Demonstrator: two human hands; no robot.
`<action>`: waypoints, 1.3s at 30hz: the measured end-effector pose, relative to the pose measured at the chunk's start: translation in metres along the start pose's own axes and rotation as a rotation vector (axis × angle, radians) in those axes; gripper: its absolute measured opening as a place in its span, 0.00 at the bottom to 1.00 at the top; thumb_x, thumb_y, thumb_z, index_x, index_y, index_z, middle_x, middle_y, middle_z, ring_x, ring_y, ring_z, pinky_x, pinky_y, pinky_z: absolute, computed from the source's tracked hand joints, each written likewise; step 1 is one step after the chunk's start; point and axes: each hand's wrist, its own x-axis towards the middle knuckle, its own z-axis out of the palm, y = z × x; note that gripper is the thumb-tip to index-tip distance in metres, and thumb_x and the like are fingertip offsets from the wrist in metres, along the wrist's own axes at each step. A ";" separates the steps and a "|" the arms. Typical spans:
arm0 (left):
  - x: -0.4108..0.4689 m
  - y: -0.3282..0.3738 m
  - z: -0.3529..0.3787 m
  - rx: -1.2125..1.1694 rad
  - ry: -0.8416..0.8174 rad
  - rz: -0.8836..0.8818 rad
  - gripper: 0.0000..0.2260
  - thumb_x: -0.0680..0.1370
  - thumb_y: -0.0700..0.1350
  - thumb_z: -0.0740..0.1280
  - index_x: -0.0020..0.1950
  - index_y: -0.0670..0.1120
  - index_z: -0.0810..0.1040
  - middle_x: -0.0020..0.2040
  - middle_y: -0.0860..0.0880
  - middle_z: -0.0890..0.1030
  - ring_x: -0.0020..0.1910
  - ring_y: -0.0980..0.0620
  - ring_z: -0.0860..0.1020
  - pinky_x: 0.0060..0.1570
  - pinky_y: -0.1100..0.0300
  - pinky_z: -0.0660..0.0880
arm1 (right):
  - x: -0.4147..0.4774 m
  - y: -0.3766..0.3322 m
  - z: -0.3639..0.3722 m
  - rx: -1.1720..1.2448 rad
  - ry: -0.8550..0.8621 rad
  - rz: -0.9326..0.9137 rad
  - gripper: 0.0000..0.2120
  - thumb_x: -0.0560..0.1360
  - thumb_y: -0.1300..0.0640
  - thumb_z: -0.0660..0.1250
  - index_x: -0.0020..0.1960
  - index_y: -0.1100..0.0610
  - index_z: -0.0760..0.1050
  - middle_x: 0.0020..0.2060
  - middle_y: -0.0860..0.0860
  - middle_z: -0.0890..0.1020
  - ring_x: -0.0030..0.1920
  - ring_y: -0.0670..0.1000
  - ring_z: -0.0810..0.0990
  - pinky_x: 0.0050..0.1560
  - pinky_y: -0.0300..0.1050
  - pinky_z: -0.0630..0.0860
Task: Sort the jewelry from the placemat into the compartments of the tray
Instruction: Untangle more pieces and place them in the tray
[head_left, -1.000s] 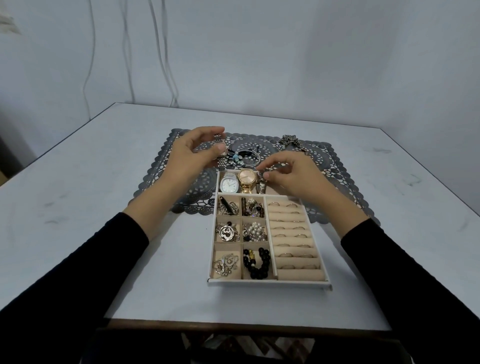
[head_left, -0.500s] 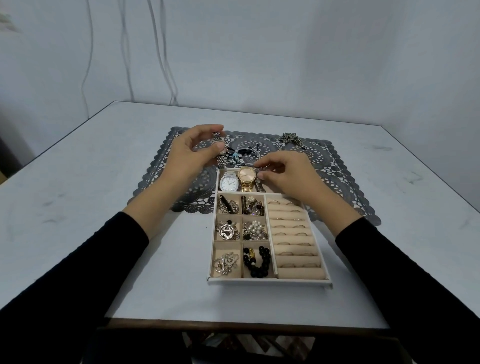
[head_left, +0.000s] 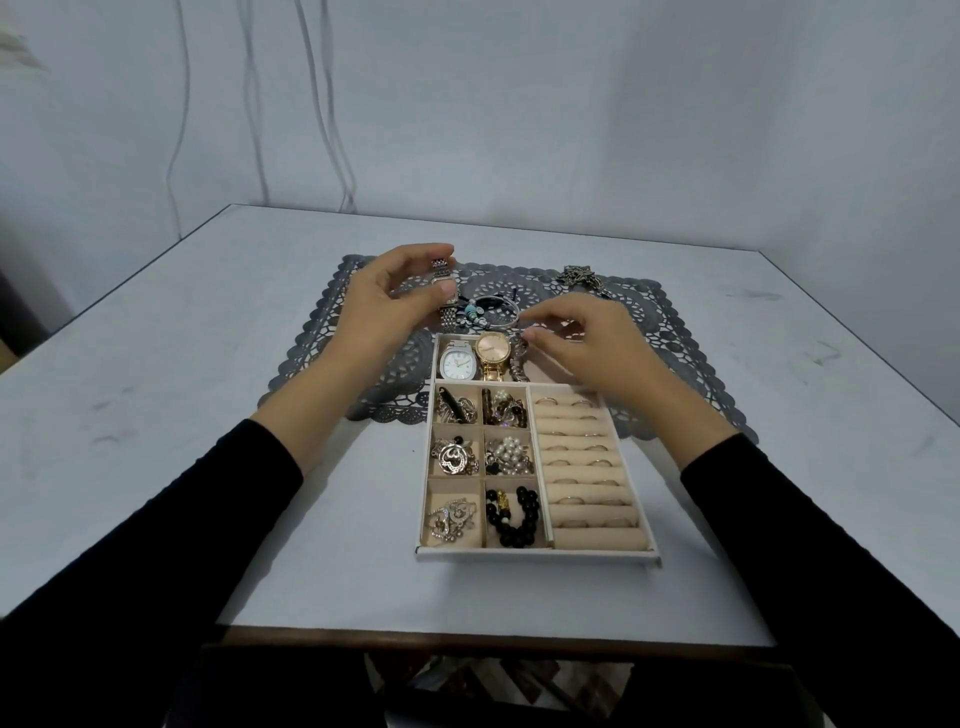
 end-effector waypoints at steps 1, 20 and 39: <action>0.000 0.001 0.002 -0.006 -0.003 0.002 0.16 0.74 0.38 0.73 0.60 0.48 0.80 0.60 0.46 0.81 0.50 0.49 0.83 0.47 0.58 0.81 | -0.002 0.002 -0.003 0.026 0.013 0.018 0.13 0.76 0.52 0.68 0.59 0.50 0.79 0.52 0.45 0.81 0.51 0.44 0.78 0.55 0.43 0.76; -0.003 0.009 0.075 0.047 -0.329 -0.027 0.14 0.74 0.36 0.73 0.55 0.52 0.81 0.57 0.49 0.82 0.55 0.56 0.80 0.47 0.59 0.80 | -0.037 0.079 -0.025 -0.349 -0.127 0.208 0.25 0.81 0.46 0.56 0.74 0.59 0.63 0.73 0.56 0.65 0.75 0.52 0.59 0.73 0.48 0.57; -0.013 0.003 0.079 0.468 -0.429 -0.008 0.13 0.71 0.40 0.76 0.53 0.52 0.82 0.51 0.60 0.82 0.46 0.56 0.82 0.49 0.57 0.81 | -0.036 0.079 -0.024 -0.344 -0.129 0.204 0.26 0.81 0.46 0.56 0.73 0.59 0.63 0.73 0.56 0.65 0.75 0.54 0.59 0.74 0.52 0.58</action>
